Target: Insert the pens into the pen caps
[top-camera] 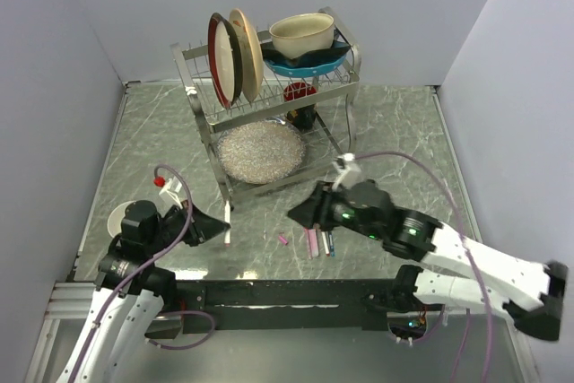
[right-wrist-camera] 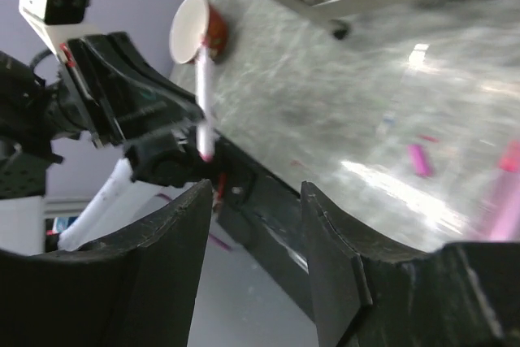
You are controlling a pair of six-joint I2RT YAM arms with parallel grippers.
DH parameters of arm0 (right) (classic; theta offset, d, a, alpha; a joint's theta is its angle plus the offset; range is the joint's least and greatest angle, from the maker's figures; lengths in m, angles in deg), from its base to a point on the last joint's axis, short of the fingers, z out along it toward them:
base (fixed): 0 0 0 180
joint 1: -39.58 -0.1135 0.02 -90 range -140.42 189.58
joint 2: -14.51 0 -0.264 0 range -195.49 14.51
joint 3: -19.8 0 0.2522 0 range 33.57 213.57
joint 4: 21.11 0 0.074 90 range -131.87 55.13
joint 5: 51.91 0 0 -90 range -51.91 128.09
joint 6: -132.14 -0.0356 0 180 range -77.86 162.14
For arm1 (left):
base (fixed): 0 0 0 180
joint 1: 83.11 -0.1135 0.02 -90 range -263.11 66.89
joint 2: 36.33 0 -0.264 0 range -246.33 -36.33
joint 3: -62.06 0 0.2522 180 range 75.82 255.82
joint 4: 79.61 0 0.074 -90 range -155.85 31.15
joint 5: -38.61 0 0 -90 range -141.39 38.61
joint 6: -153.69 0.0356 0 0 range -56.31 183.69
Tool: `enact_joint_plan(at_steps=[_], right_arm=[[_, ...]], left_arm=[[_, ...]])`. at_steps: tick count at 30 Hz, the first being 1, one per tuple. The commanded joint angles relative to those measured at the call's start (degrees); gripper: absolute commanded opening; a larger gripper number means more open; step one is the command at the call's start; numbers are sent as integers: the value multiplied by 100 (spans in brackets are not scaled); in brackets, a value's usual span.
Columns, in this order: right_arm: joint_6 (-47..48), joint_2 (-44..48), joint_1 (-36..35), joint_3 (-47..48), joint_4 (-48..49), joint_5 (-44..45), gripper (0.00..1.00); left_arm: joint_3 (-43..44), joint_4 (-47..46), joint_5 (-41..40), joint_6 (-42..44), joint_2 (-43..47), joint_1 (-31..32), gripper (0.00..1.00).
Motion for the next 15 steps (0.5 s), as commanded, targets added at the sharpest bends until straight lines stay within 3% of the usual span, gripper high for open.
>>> enact_joint_plan(at_steps=[1,4,8,15], right_arm=[[-327,-903,-326,496,1324,17,56],[-266,-1580,-441,900,1686,-133,56],[-99,-2380,-485,1690,1423,-107,57],[-248,-2952,-494,2078,1273,-168,56]], left_arm=[[-50,-580,913,-169,175,81,1],[21,-518,1010,-55,157,160,1],[74,-518,1063,-63,149,213,1],[100,-571,1072,-89,140,283,1]])
